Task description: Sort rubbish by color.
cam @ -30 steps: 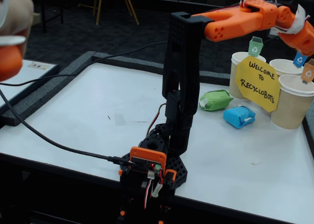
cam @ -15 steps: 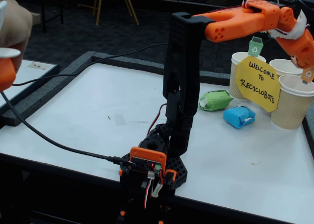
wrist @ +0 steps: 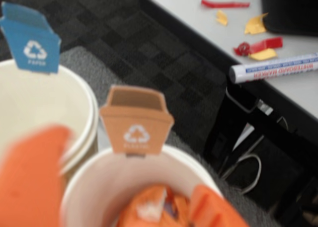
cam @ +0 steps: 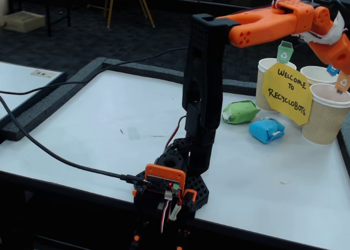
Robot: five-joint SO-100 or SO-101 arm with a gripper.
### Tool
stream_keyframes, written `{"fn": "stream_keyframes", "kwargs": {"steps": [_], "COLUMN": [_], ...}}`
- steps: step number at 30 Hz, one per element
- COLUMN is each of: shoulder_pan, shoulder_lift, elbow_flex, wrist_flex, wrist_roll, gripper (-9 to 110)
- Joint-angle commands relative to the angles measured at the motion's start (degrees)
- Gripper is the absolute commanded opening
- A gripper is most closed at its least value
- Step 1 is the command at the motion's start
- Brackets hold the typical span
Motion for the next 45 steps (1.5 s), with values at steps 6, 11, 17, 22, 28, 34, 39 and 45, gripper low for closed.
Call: {"fn": "stream_keyframes", "kwargs": {"steps": [6,11,17,22,28,34,39,45], "shoulder_pan": [0.35,-0.79,-4.31,-7.65,-13.1,-15.29,-17.93,-18.54], "shoulder_lift": [24.08,38.94,53.61,61.79,69.17,69.61,69.26,68.03], "elbow_flex": [1.05,8.44,10.9,10.63,13.27,15.12,18.02,26.02], "wrist_flex": [10.37,19.34,32.52,43.15,48.52,48.52,47.02,36.12], "wrist_roll": [-0.35,-0.26,-0.26,-0.26,-0.09,-0.09,-0.09,-0.62], "gripper": [1,0,0,0,0,0,0,0]}}
